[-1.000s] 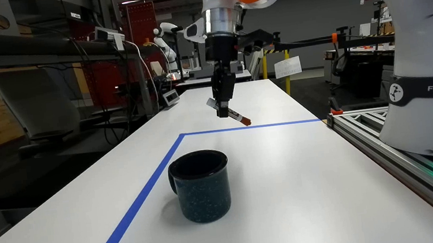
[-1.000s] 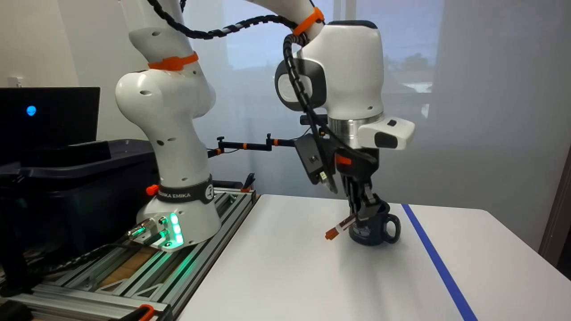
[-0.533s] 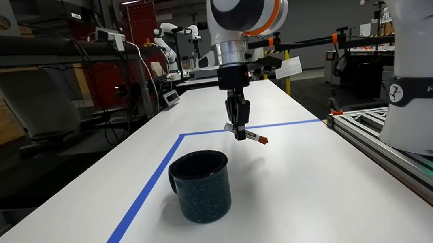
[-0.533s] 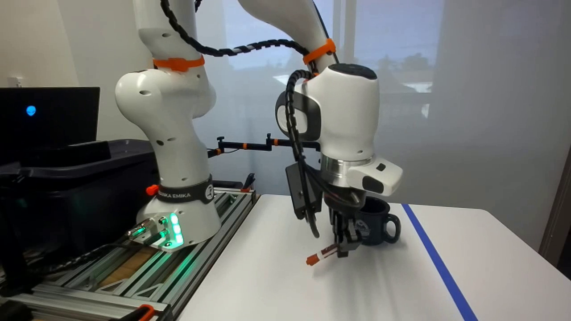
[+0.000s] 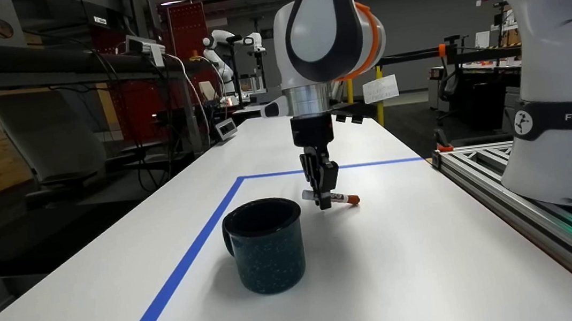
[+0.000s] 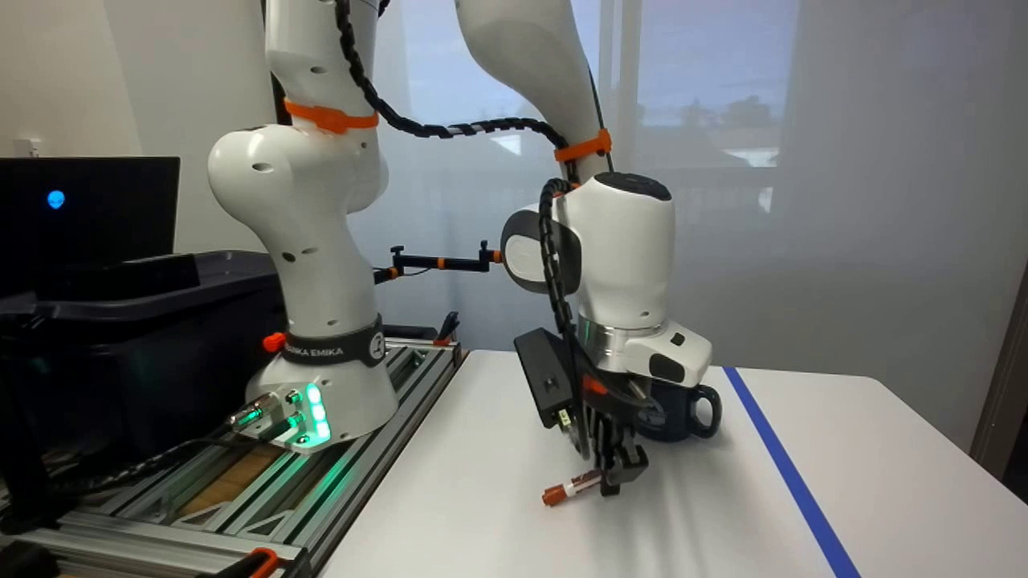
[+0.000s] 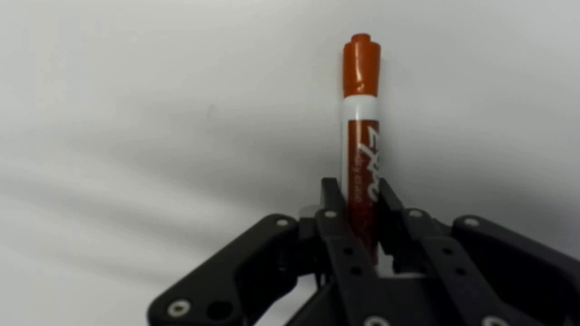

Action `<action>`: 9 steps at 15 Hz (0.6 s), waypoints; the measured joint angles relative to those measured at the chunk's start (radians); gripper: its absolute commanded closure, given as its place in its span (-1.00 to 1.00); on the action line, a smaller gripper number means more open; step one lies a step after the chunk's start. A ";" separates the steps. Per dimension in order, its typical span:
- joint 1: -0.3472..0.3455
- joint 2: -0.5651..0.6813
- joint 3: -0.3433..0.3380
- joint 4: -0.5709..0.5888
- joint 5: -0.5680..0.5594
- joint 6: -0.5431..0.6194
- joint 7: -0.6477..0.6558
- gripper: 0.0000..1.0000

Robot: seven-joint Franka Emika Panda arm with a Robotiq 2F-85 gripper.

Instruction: Remove the marker from the cup and put it on the table

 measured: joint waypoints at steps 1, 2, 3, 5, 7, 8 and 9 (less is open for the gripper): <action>0.000 0.012 0.011 0.000 0.000 0.015 -0.002 -0.22; 0.002 0.023 0.023 0.000 0.000 0.034 -0.005 -0.40; 0.002 0.031 0.034 0.001 0.000 0.049 -0.007 -0.53; 0.004 0.033 0.056 0.002 0.000 0.079 -0.011 -0.84; 0.012 0.026 0.067 0.010 0.000 0.096 -0.011 -1.00; 0.016 0.014 0.070 0.013 0.000 0.096 -0.007 -1.00; 0.022 -0.005 0.071 0.013 0.000 0.096 0.003 -1.00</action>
